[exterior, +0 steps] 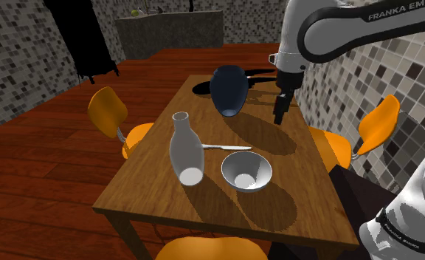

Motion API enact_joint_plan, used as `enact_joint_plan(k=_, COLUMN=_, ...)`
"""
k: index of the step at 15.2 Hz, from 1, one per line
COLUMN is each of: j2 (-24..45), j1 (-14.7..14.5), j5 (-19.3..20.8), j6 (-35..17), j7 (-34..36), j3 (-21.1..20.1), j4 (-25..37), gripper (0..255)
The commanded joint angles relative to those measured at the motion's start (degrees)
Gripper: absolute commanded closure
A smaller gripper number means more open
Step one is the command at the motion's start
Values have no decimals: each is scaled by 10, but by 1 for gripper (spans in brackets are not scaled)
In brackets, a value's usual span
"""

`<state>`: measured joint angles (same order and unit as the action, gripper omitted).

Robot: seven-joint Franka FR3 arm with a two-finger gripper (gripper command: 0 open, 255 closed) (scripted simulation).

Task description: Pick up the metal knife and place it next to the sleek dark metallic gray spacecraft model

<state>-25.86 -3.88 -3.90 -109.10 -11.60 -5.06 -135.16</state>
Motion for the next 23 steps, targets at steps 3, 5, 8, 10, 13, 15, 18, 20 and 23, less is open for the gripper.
enact_joint_plan(k=3, j2=91, j1=-13, j5=5, j6=-50, j7=-37, j3=-9, j4=42, gripper=0)
enact_joint_plan(k=5, j2=135, j1=-19, j5=9, j6=-70, j7=-54, j3=-14, j4=65, gripper=0)
enact_joint_plan(k=8, j2=199, j1=-28, j5=17, j6=-96, j7=-77, j3=-23, j4=104, gripper=0)
enact_joint_plan(k=10, j2=241, j1=-34, j5=23, j6=-110, j7=-91, j3=-29, j4=132, gripper=0)
enact_joint_plan(k=13, j2=304, j1=-44, j5=35, j6=-126, j7=-111, j3=-39, j4=178, gripper=0)
enact_joint_plan(k=15, j2=345, j1=-51, j5=45, j6=-134, j7=-123, j3=-45, j4=211, gripper=0)
enact_joint_plan(k=18, j2=375, j1=-56, j5=52, j6=-145, j7=-130, j3=-48, j4=230, gripper=0)
enact_joint_plan(k=20, j2=382, j1=-57, j5=54, j6=-158, j7=-129, j3=-48, j4=223, gripper=0)
enact_joint_plan(k=23, j2=394, j1=-58, j5=57, j6=-179, j7=-127, j3=-47, j4=214, gripper=0)
